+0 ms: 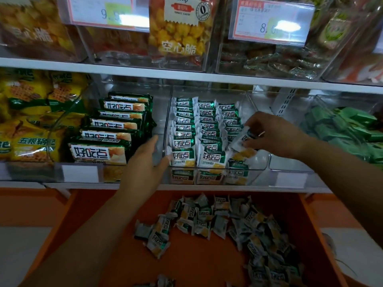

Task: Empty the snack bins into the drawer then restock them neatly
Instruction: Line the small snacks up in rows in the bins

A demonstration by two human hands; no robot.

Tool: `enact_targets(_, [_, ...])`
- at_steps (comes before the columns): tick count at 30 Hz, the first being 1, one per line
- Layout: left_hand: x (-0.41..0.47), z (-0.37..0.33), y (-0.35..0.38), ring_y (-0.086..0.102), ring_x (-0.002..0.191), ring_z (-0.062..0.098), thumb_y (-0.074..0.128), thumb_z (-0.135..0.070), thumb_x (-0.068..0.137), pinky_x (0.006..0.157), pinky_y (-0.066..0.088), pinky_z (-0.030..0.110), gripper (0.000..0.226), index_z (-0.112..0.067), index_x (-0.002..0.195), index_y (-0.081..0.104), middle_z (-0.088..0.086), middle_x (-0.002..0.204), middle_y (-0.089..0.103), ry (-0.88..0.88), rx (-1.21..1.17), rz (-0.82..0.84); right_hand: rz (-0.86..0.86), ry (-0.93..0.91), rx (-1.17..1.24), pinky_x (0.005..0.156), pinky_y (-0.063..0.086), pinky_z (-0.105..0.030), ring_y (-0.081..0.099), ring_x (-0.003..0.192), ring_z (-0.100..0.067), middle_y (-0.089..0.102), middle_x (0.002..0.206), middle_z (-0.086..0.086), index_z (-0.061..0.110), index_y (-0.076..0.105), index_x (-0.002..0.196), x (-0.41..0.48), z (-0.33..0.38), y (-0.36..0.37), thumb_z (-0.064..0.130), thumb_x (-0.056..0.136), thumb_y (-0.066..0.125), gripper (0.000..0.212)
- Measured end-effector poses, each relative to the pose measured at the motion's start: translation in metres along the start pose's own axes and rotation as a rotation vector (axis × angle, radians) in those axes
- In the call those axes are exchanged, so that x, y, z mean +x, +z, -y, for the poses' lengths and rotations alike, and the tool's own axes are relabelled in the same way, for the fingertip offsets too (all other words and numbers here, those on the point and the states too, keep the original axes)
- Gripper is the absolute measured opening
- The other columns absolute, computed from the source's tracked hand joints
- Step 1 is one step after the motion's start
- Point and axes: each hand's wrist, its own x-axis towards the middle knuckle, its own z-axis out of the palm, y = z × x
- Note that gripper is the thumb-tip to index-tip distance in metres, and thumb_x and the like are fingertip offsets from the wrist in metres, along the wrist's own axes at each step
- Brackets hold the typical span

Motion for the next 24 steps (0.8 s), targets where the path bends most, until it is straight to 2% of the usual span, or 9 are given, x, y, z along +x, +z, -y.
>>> enact_targets(2, [0.001,0.006,0.004,0.045,0.134,0.022,0.051,-0.035,0.099,0.106,0.041,0.039,0.061,-0.023,0.154,0.027,0.004,0.15,0.044,0.021,0.062,0.044,0.067,-0.087,-0.22,0.079,0.038,-0.022,0.054,0.097,-0.018,0.058,0.115,-0.007,0.013,0.057,0.12,0.014,-0.004,0.006,0.022,0.082,0.075,0.043])
enact_targets(4, [0.003,0.009,0.004,0.049,0.131,0.021,0.05,-0.031,0.099,0.105,0.045,0.041,0.057,-0.026,0.153,0.03,0.003,0.146,0.05,0.051,0.045,0.032,0.122,-0.154,-0.291,0.083,0.037,-0.021,0.053,0.106,-0.02,0.056,0.121,-0.009,0.012,0.059,0.123,0.024,-0.008,0.015,0.022,0.084,0.074,0.044])
enact_targets(7, [0.005,0.013,0.005,0.053,0.127,0.022,0.053,-0.027,0.099,0.104,0.046,0.043,0.055,-0.025,0.15,0.036,0.003,0.14,0.056,0.078,-0.007,0.005,0.145,-0.204,-0.366,0.091,0.043,-0.031,0.05,0.114,-0.026,0.052,0.123,-0.01,0.017,0.06,0.127,0.028,-0.009,0.031,0.032,0.084,0.072,0.047])
enact_targets(12, [0.004,0.016,0.007,0.055,0.125,0.02,0.053,-0.029,0.098,0.102,0.047,0.042,0.054,-0.026,0.15,0.037,0.0,0.138,0.058,0.112,-0.014,-0.014,0.085,-0.207,-0.365,0.089,0.044,-0.031,0.053,0.114,-0.022,0.058,0.125,-0.004,0.019,0.058,0.125,0.022,-0.013,0.042,0.03,0.084,0.073,0.045])
enact_targets(15, [0.006,0.019,0.009,0.056,0.123,0.017,0.053,-0.031,0.098,0.099,0.047,0.035,0.052,-0.028,0.148,0.04,-0.002,0.136,0.06,0.118,0.011,-0.043,0.06,-0.193,-0.364,0.082,0.046,-0.03,0.055,0.105,-0.022,0.06,0.118,-0.006,0.018,0.06,0.117,0.021,-0.017,0.046,0.03,0.082,0.074,0.04])
enact_targets(17, [0.004,0.019,0.009,0.054,0.125,0.017,0.054,-0.029,0.098,0.099,0.044,0.033,0.052,-0.028,0.148,0.04,-0.002,0.138,0.058,0.114,-0.001,-0.043,0.064,-0.173,-0.373,0.086,0.048,-0.033,0.054,0.108,-0.023,0.059,0.119,-0.009,0.019,0.06,0.12,0.02,-0.017,0.045,0.033,0.082,0.075,0.043])
enact_targets(20, [-0.01,0.017,0.003,0.047,0.124,0.017,0.056,-0.024,0.098,0.099,0.04,0.034,0.046,-0.021,0.143,0.047,0.004,0.137,0.056,0.212,0.034,-0.144,-0.127,-0.179,-0.229,0.091,0.042,-0.031,0.049,0.113,-0.02,0.06,0.117,-0.006,0.019,0.06,0.126,-0.003,-0.012,0.035,0.033,0.083,0.073,0.047])
enact_targets(22, [-0.027,0.02,0.0,0.047,0.112,0.013,0.058,-0.024,0.096,0.09,0.038,0.026,0.038,-0.017,0.133,0.056,0.005,0.123,0.062,0.366,0.165,-0.213,-0.368,-0.23,-0.045,0.08,0.04,-0.02,0.05,0.093,-0.009,0.06,0.096,0.003,0.02,0.063,0.117,-0.04,-0.002,0.036,0.03,0.086,0.07,0.033])
enact_targets(24, [-0.05,0.028,0.002,0.049,0.103,0.004,0.059,-0.033,0.095,0.081,0.037,0.017,0.034,-0.024,0.128,0.059,-0.003,0.119,0.063,0.38,0.222,-0.033,-0.393,-0.227,0.139,0.066,0.039,-0.012,0.052,0.076,-0.005,0.058,0.081,0.012,0.025,0.064,0.105,-0.078,0.001,0.057,0.027,0.087,0.066,0.018])
